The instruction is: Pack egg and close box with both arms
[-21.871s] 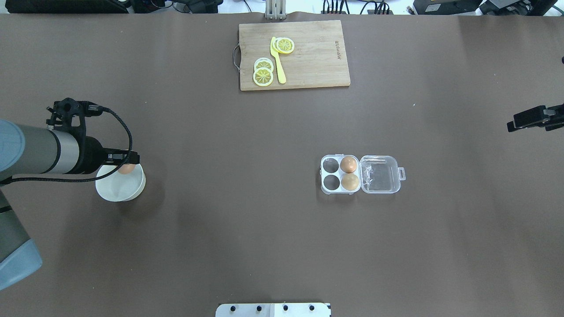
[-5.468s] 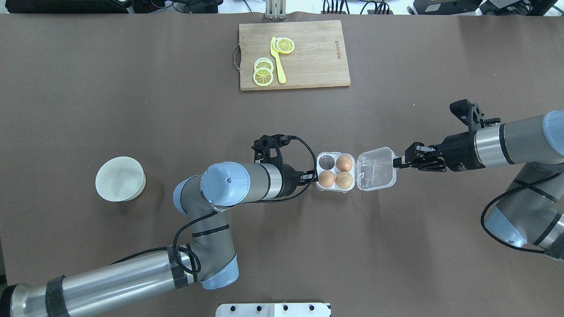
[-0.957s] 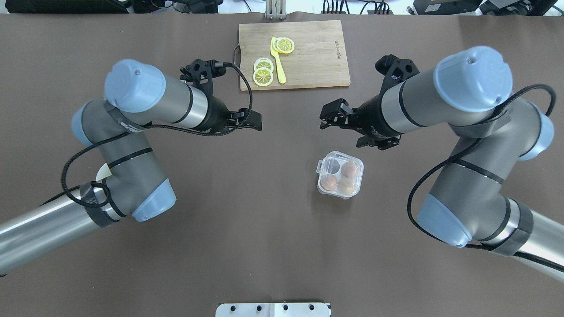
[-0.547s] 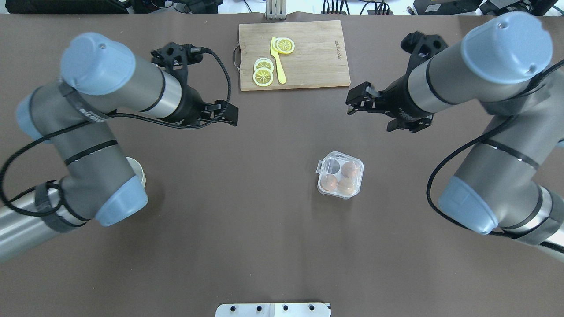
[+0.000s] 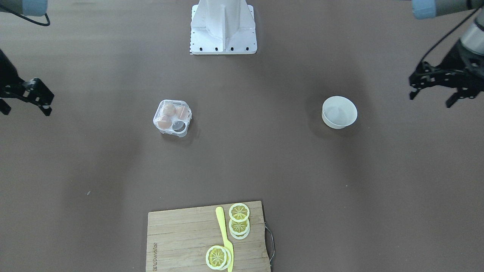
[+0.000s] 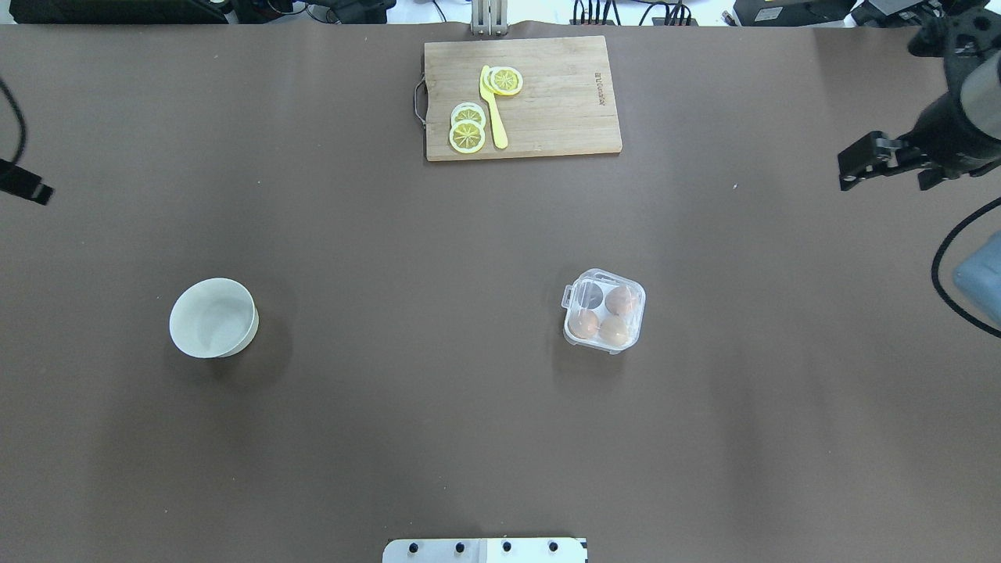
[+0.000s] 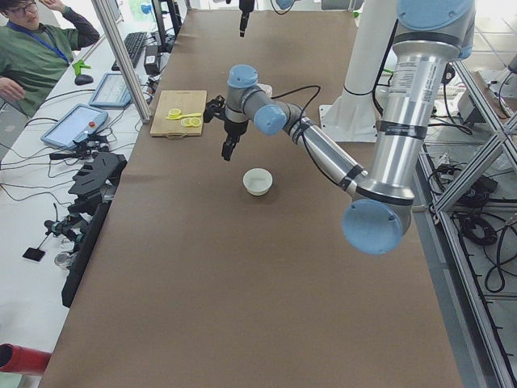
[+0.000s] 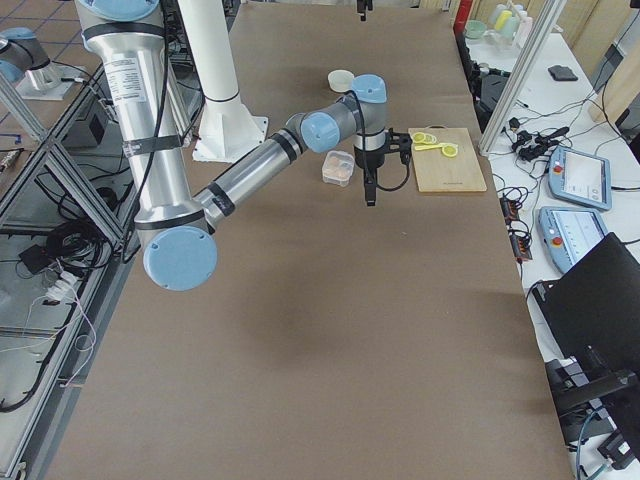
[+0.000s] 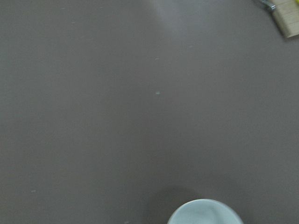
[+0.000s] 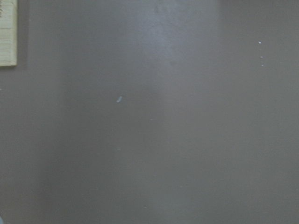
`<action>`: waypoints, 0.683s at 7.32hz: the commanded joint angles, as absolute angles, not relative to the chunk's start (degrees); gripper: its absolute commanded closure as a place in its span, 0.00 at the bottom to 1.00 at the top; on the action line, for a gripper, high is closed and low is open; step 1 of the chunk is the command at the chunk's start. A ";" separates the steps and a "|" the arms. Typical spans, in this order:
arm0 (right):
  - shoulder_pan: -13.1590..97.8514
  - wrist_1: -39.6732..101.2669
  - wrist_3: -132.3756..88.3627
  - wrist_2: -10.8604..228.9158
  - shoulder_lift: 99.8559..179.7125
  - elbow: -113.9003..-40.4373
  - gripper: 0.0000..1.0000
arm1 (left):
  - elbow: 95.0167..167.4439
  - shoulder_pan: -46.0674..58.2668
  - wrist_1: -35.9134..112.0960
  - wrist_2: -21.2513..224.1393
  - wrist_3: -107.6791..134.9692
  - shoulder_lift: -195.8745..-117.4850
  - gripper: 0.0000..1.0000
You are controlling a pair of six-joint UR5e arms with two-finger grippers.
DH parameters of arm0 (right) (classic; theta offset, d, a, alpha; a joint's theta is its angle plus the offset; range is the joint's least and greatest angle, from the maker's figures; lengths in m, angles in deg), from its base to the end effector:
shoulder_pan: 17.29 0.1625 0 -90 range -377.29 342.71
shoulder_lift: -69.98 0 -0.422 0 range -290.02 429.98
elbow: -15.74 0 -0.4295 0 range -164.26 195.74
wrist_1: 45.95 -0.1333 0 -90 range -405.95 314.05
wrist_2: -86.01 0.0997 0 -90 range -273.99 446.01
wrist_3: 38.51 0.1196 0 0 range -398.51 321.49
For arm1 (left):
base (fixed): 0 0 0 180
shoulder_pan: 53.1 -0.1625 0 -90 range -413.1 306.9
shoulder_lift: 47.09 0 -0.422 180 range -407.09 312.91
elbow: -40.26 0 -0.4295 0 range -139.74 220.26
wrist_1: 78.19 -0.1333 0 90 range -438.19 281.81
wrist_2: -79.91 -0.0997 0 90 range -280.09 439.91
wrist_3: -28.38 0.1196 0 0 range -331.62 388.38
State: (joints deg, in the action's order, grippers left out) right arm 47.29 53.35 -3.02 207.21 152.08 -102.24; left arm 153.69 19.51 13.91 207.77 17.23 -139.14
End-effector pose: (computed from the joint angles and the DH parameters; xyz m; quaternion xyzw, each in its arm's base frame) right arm -0.1678 -0.5192 0.3756 0.0582 -0.3378 0.0207 0.9392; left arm 0.1027 -0.5284 0.4370 0.1409 0.3609 0.1272 0.9131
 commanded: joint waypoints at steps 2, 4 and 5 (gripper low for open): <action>62.55 53.54 -33.67 213.16 164.96 -99.50 0.00 | 143.72 35.03 14.18 214.98 33.03 -130.62 0.01; 68.12 53.28 -42.61 215.29 170.33 -96.86 0.00 | 144.84 36.90 14.36 215.26 32.60 -125.33 0.01; 68.06 53.02 -42.29 215.29 172.78 -96.07 0.00 | 144.94 37.08 14.53 215.18 32.77 -124.96 0.01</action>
State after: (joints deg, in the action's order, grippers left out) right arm 66.55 53.21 -40.19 214.84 169.62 -97.28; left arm 144.51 36.41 14.33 215.06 32.63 -126.51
